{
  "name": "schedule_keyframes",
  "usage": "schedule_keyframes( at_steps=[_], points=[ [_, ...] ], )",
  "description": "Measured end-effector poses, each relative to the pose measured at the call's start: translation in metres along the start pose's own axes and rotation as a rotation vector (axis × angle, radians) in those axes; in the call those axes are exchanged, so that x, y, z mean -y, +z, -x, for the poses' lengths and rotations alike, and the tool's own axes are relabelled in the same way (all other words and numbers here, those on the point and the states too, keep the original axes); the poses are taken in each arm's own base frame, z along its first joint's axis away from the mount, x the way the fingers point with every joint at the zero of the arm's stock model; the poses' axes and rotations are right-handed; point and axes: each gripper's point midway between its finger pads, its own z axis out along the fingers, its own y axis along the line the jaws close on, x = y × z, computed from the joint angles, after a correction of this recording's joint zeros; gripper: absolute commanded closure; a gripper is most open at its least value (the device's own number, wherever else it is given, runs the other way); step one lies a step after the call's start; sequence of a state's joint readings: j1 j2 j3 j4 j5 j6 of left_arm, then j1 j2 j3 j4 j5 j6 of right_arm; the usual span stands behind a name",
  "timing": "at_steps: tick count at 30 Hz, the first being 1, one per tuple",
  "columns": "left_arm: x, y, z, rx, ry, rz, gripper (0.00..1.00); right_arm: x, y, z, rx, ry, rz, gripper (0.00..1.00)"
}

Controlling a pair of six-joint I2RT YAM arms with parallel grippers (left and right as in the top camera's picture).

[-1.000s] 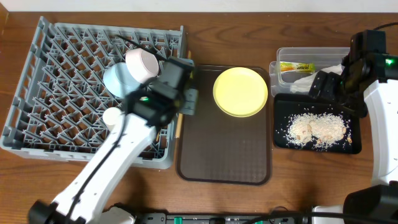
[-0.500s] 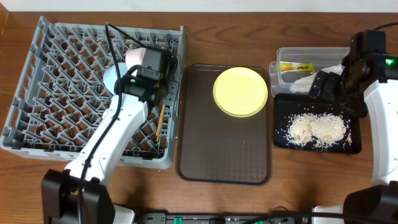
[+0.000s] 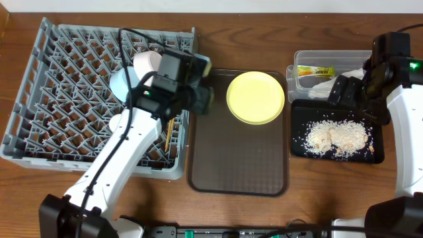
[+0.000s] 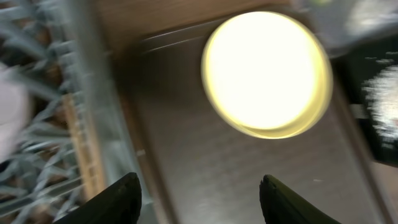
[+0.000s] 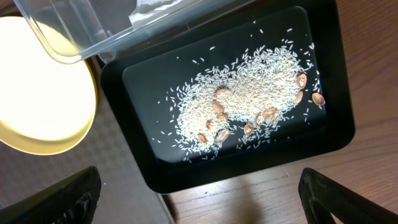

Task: Sort waste into correct bins and load items into the dishwasher
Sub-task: 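Carry the second chopstick into the dish rack and release, then grasp the rim of the yellow plate with left gripper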

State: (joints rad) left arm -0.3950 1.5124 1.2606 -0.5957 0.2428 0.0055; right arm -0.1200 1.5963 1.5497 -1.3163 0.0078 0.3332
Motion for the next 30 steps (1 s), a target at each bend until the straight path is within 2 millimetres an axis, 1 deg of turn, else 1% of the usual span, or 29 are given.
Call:
schedule_keyframes(
  at_steps=[2,4,5,7,9,11,12,14,16,17,21,24,27,28,30],
  points=[
    [0.014,-0.001,0.007,0.024,0.02,-0.034,0.37,0.0,0.0,0.0,0.0,0.0,0.0,0.01],
    [0.027,-0.002,0.019,0.068,0.053,-0.062,0.37,0.0,0.0,0.0,0.0,0.0,0.0,0.01],
    [0.035,-0.002,0.025,0.092,0.079,-0.077,0.4,0.0,0.0,0.0,0.0,0.0,0.0,0.01],
    [0.048,-0.001,0.039,0.144,0.136,-0.096,0.4,0.0,0.0,0.0,0.0,0.0,0.0,0.01],
    [0.062,0.006,0.046,0.171,0.201,-0.104,0.39,0.0,0.0,0.0,0.0,0.0,0.0,0.01],
    [0.079,0.022,0.045,0.166,0.276,-0.122,0.31,0.0,0.0,0.0,0.0,0.0,0.0,0.01],
    [0.087,0.03,0.042,0.157,0.306,-0.131,0.3,0.0,0.0,0.0,0.0,0.0,0.0,0.01],
    [0.101,0.054,0.028,0.112,0.36,-0.147,0.27,0.0,0.0,0.0,0.0,0.0,0.0,0.01],
    [0.113,0.077,0.013,0.065,0.398,-0.163,0.27,0.0,0.0,0.0,0.0,0.0,0.0,0.01],
    [0.119,0.092,0.004,0.04,0.419,-0.171,0.27,0.0,0.0,0.0,0.0,0.0,0.0,0.01],
    [0.135,0.136,-0.027,-0.036,0.469,-0.195,0.27,0.0,0.0,0.0,0.0,0.0,0.0,0.01],
    [0.141,0.161,-0.046,-0.076,0.493,-0.206,0.27,0.0,0.0,0.0,0.0,0.0,0.0,0.01],
    [0.14,0.179,-0.063,-0.121,0.501,-0.207,0.27,0.0,0.0,0.0,0.0,0.0,0.0,0.01],
    [0.138,0.183,-0.068,-0.136,0.5,-0.203,0.28,0.0,0.0,0.0,0.0,0.0,0.0,0.01],
    [0.135,0.19,-0.077,-0.16,0.506,-0.199,0.36,0.0,0.0,0.0,0.0,0.0,0.0,0.01]
  ],
)
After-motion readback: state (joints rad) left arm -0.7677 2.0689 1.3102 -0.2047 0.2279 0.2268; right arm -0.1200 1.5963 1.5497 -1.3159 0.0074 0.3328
